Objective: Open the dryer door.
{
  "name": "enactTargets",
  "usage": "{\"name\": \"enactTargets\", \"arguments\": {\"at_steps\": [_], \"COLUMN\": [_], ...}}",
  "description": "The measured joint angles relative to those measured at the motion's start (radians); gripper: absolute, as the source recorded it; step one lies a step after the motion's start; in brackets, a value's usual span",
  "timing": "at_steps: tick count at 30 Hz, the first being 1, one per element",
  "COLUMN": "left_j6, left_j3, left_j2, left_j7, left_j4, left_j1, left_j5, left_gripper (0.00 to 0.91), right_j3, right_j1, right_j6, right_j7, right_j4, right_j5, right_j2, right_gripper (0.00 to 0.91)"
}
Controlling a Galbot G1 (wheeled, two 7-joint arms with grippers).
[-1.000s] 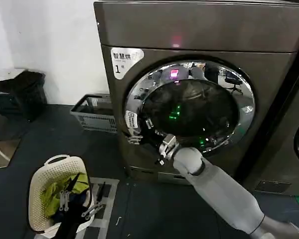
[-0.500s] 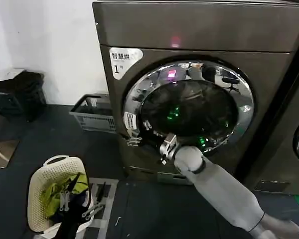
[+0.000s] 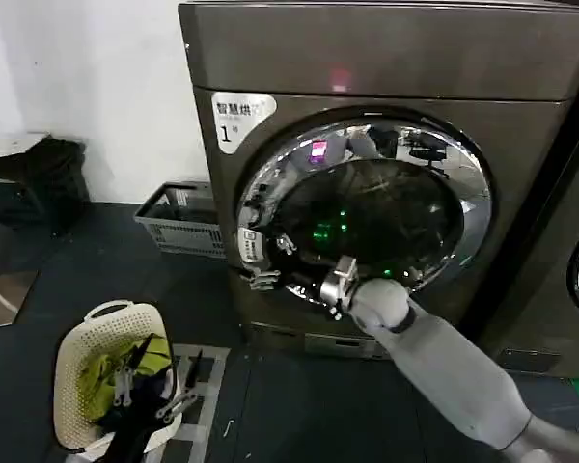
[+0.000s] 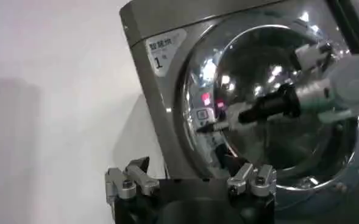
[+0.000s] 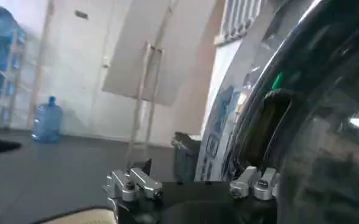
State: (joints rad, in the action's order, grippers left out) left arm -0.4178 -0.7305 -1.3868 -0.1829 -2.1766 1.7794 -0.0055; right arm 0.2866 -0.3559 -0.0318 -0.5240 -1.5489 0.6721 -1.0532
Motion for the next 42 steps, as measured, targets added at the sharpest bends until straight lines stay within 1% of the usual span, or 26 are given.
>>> {"name": "enactTargets", "arguments": {"at_steps": [7,15,21,25,34,42], "left_j6": [0.002,0.007,0.008,0.009,0.022,0.06], "left_j3": [-0.003,-0.006,-0.011,-0.018,-0.033,-0.061], "left_j2": [0.005,0.018,0.022,0.027,0.046,0.096], "left_j7": [-0.004,-0.006,-0.006,-0.006,-0.011,-0.024], "left_j4": [-0.004,-0.006,-0.005,0.001,0.003,0.018], "left_j1": [0.002,-0.006,-0.007,-0.013,-0.026,-0.067], "left_j5": [0.001,0.0,-0.003,-0.012,-0.035,-0.101], "left_gripper": [0.907,0.907,0.907,0.907,0.907,0.907], "right_j3": [-0.006,-0.009,-0.005,-0.006,-0.022,-0.051], "right_j1": [0.003,0.007,0.012,0.012,-0.005,-0.044], "right_j6": [0.009,-0.002,-0.015,-0.047,-0.05,-0.048], "right_j7": [-0.056,-0.135,-0.226,-0.303,-0.457,-0.539], "right_j4": [-0.016,-0.025,-0.028,-0.024,-0.043,-0.098], "right_j5": [0.021,0.059,0.1,0.129,0.148,0.161], "right_j2": [0.03,0.072,0.099,0.118,0.152,0.214], "right_gripper": [0.907,0.907,0.907,0.907,0.907,0.907]}}
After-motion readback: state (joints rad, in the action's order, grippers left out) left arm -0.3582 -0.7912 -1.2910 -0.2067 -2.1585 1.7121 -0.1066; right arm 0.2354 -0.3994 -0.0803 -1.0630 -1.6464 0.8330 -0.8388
